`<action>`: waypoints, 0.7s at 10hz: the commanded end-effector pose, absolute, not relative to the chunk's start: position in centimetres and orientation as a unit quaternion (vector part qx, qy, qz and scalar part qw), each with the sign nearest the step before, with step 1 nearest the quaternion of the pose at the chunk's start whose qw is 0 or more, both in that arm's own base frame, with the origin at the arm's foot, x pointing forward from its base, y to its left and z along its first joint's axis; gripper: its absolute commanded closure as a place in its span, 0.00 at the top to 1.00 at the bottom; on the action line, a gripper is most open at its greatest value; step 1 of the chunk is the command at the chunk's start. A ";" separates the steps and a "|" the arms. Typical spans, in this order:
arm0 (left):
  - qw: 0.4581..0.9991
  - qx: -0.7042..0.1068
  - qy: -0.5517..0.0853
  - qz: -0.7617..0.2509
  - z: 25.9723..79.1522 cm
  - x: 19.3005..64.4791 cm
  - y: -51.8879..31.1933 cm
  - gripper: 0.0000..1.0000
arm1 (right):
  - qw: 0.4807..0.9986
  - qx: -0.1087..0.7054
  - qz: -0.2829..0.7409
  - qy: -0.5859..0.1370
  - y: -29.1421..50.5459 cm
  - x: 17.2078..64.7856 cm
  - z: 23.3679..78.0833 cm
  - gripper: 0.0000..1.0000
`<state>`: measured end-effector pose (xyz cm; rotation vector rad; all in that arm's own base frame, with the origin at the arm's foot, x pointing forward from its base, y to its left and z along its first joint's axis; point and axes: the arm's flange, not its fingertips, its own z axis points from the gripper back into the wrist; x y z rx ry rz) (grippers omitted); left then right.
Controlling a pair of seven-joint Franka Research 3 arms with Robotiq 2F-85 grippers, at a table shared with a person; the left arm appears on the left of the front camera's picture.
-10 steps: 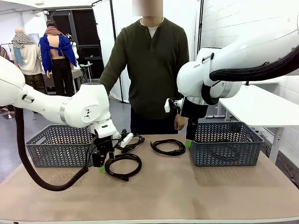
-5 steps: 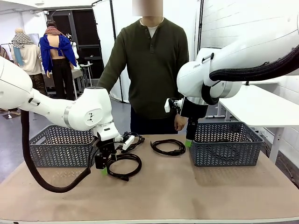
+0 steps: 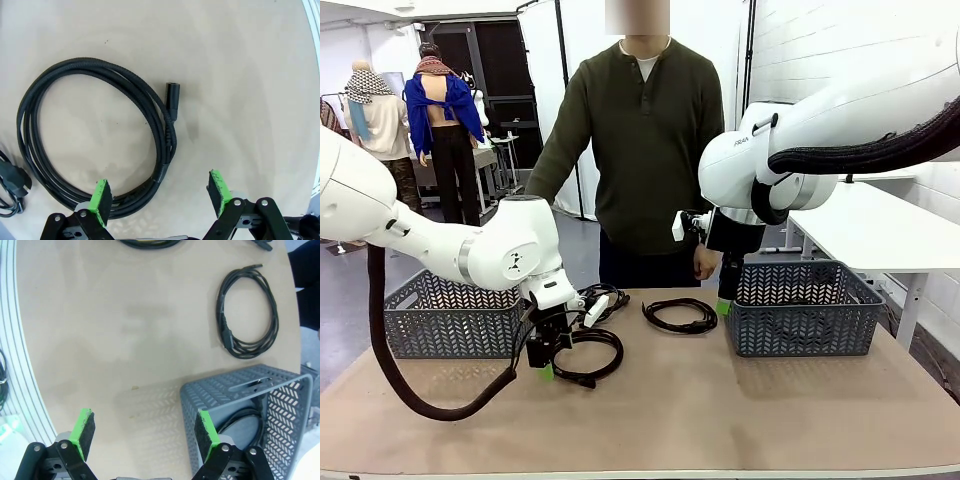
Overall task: Organize the cables according to human instructions.
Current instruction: Pick up a bundle of cables and place it in the basket indicated by the human.
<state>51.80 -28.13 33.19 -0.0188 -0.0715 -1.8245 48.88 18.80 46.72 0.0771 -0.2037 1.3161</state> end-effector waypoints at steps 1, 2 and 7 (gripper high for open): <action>0.609 0.004 -0.035 -0.792 32.5 51.7 -27.6 1.00 | 0.787 0.036 0.609 -0.094 18.8 48.9 46.6 1.00; 0.610 0.005 -0.035 -0.792 32.2 51.7 -27.6 1.00 | 0.787 0.036 0.609 -0.094 18.8 48.9 46.6 1.00; 0.611 0.007 -0.030 -0.791 31.1 51.8 -27.7 1.00 | 0.787 0.036 0.609 -0.094 18.8 48.9 46.6 1.00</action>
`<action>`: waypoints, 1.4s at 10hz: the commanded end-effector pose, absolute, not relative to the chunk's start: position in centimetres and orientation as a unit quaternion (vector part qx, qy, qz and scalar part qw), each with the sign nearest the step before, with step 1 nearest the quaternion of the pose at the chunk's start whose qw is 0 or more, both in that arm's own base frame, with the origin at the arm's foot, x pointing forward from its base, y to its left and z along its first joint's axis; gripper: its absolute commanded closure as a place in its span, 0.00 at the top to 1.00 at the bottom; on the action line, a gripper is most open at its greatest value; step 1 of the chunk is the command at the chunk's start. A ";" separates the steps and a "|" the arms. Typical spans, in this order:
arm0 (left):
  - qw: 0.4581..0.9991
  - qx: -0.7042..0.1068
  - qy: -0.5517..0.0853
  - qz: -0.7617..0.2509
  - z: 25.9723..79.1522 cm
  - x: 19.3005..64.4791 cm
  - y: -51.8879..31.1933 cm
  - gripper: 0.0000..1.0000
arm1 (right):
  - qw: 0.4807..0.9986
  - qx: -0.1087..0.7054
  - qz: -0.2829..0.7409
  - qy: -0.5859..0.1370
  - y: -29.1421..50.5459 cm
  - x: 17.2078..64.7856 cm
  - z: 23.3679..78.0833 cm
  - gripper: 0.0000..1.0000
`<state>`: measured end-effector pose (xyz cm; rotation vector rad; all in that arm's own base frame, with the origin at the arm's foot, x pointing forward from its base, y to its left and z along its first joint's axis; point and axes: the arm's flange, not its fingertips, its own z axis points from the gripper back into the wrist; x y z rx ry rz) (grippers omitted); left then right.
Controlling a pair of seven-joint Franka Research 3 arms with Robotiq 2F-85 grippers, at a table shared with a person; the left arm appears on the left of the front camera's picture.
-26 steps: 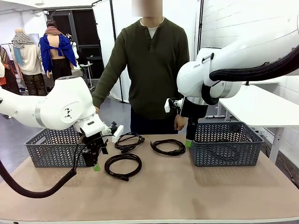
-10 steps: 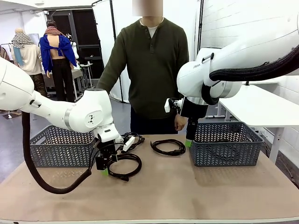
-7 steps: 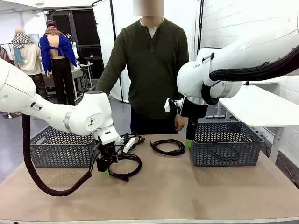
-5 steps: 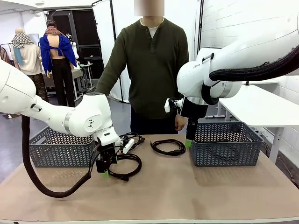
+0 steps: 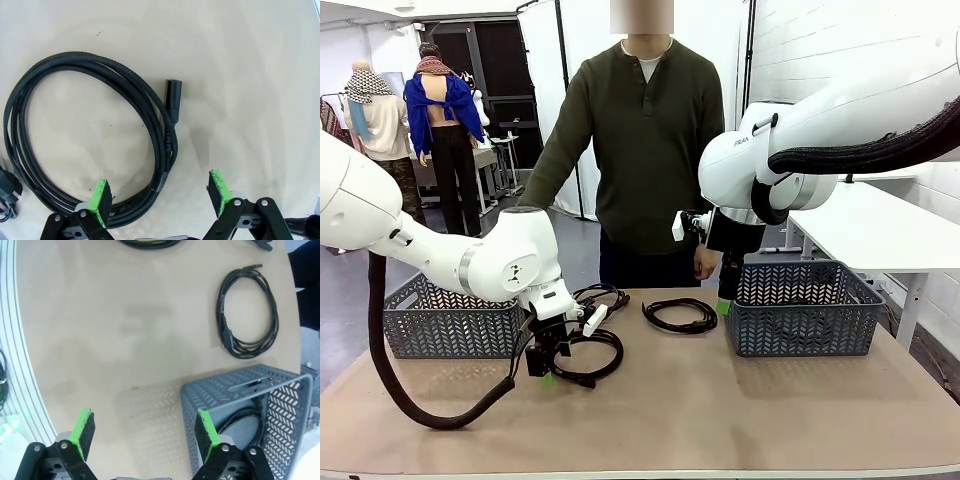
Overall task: Organize the cables according to human instructions.
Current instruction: Pick up a bundle of cables and place it in the basket indicated by the human.
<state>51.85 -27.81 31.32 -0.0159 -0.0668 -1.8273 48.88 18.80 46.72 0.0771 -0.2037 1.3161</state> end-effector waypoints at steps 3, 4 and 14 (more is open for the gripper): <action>0.609 0.001 -0.023 -0.793 30.7 51.9 -27.6 0.81 | 0.787 0.036 0.609 -0.094 18.8 48.9 46.6 1.00; 0.609 -0.001 -0.025 -0.793 30.6 51.9 -27.6 0.62 | 0.787 0.036 0.609 -0.094 18.8 48.9 46.6 1.00; 0.598 -0.009 -0.019 -0.801 31.3 51.4 -27.7 0.00 | 0.787 0.036 0.609 -0.094 18.8 48.9 46.6 1.00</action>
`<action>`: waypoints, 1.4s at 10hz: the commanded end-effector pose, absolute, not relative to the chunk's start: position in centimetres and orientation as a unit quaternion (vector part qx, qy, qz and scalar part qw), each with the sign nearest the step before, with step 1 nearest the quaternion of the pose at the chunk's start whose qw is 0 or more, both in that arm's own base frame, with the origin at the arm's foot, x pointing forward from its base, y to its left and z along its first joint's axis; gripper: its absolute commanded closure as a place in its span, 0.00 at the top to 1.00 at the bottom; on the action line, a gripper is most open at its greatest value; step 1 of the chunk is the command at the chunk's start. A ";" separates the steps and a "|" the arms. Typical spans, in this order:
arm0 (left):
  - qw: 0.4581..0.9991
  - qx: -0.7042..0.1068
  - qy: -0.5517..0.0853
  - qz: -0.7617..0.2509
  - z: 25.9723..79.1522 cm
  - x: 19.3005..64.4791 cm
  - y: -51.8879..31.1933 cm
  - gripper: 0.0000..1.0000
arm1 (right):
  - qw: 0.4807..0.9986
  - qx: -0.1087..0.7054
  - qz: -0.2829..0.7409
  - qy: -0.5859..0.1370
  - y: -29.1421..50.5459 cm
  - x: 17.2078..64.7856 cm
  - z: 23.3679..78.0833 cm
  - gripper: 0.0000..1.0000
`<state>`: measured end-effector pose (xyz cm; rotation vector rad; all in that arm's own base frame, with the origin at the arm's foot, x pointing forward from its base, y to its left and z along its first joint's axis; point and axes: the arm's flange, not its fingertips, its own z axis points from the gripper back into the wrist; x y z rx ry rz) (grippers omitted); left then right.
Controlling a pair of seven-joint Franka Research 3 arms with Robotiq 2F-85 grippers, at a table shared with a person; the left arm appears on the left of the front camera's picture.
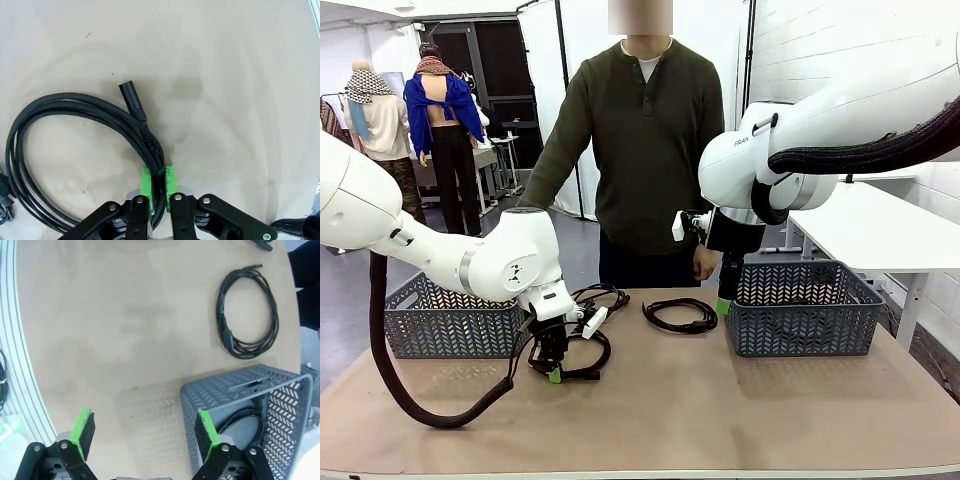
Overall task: Organize the cables according to human instructions.
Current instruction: Pick up a bundle of cables and place it in the basket indicated by the human.
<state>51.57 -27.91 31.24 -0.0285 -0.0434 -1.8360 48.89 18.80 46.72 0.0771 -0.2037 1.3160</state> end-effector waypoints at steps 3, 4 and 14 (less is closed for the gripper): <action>0.609 -0.005 -0.036 -0.792 35.0 50.2 -28.5 0.00 | 0.787 0.036 0.609 -0.094 18.8 48.9 46.6 1.00; 0.618 -0.003 -0.034 -0.785 36.9 49.7 -29.1 0.00 | 0.787 0.036 0.609 -0.094 18.8 48.9 46.6 1.00; 0.690 0.032 -0.073 -0.719 54.3 53.4 -20.6 0.00 | 0.787 0.036 0.609 -0.094 18.8 48.9 46.6 1.00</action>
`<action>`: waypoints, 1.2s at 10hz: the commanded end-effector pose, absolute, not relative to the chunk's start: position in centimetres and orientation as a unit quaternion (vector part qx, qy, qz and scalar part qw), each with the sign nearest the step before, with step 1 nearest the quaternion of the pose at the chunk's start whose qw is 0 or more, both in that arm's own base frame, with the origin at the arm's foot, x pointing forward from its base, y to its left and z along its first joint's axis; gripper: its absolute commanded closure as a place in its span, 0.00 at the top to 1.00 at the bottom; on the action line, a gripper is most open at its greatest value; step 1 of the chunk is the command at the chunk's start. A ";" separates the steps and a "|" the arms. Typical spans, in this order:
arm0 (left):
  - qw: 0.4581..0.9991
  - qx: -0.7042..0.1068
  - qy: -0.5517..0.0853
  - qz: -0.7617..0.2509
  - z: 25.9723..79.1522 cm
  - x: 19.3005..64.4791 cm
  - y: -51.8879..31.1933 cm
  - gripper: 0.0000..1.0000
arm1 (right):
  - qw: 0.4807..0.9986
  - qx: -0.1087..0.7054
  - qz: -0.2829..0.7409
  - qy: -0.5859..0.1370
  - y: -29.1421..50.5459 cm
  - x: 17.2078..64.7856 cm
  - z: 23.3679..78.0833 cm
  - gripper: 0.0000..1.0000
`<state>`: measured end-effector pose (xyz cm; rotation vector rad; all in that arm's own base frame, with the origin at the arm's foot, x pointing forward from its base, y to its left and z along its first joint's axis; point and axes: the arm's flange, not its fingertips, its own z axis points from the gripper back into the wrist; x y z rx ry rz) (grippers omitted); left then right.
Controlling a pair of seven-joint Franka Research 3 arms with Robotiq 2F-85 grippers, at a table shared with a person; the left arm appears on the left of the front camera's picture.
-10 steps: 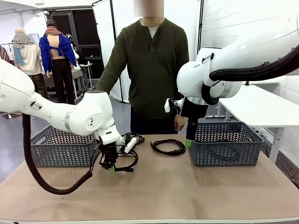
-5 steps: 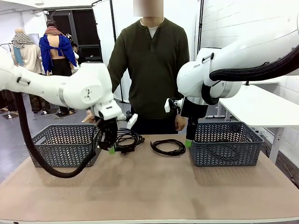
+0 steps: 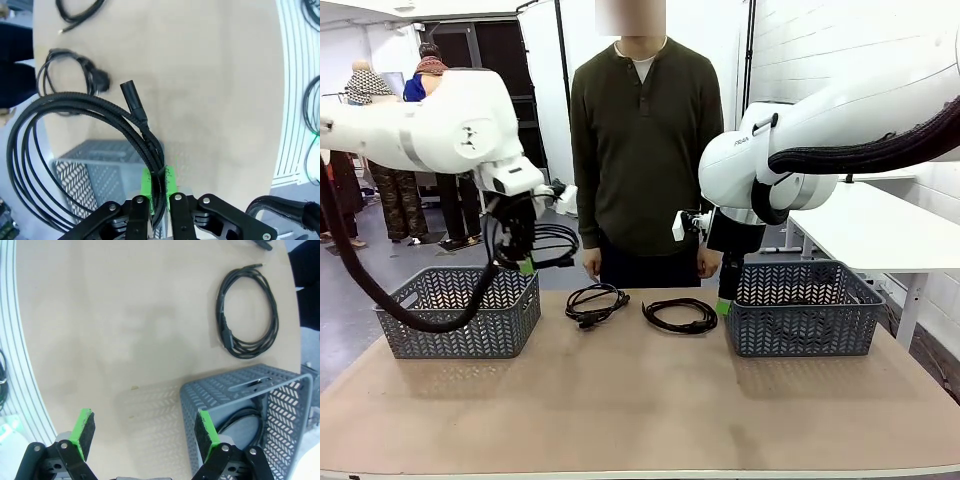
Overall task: Organize the cables according to human instructions.
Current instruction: Pick up a bundle of cables and place it in the basket indicated by the human.
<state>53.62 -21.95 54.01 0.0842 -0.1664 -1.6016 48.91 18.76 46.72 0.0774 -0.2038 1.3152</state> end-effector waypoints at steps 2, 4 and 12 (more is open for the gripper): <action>0.703 0.033 -0.072 -0.707 55.0 53.1 -16.0 0.00 | 0.787 0.036 0.609 -0.094 18.8 48.9 46.6 1.00; 0.714 0.037 -0.068 -0.696 54.7 53.2 -12.3 0.00 | 0.787 0.036 0.609 -0.094 18.8 48.9 46.6 1.00; 0.725 0.039 -0.080 -0.684 47.5 57.0 -6.0 0.00 | 0.787 0.036 0.609 -0.094 18.8 48.9 46.6 1.00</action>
